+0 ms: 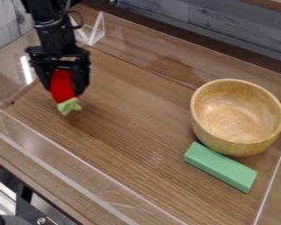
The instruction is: Move the red object to the left side of the table
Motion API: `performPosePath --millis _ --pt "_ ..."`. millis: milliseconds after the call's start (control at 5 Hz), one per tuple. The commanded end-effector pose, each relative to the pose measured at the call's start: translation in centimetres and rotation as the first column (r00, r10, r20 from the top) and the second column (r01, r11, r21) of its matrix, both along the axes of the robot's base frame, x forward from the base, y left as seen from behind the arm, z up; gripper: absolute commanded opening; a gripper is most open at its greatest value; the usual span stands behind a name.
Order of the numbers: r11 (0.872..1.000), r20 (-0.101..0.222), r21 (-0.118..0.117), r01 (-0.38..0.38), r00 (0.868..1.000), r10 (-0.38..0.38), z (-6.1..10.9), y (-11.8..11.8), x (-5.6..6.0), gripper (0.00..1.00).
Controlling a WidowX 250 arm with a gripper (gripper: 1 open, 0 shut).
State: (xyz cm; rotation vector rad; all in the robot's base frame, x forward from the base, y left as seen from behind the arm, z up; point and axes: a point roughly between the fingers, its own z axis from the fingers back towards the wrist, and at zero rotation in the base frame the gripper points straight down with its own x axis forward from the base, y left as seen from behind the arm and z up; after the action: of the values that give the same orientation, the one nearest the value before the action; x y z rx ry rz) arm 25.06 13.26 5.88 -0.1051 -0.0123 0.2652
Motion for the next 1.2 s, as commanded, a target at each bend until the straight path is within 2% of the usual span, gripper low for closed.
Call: performPosePath --millis 0,200,600,1000 --pt "0.999 0.065 0.040 -0.010 0.998 0.007 1.9 -1.5 0.4 1.00" --pt "0.997 0.058 0.046 -0.059 0.997 0.057 1.5 -0.9 0.7 1.00" --pt "0.980 0.050 0.059 -0.191 0.981 0.188 1.8 1.5 -0.9 1.00" --pt "0.972 0.060 0.070 -0.222 0.974 0.218 3.1 1.9 -0.8 1.00"
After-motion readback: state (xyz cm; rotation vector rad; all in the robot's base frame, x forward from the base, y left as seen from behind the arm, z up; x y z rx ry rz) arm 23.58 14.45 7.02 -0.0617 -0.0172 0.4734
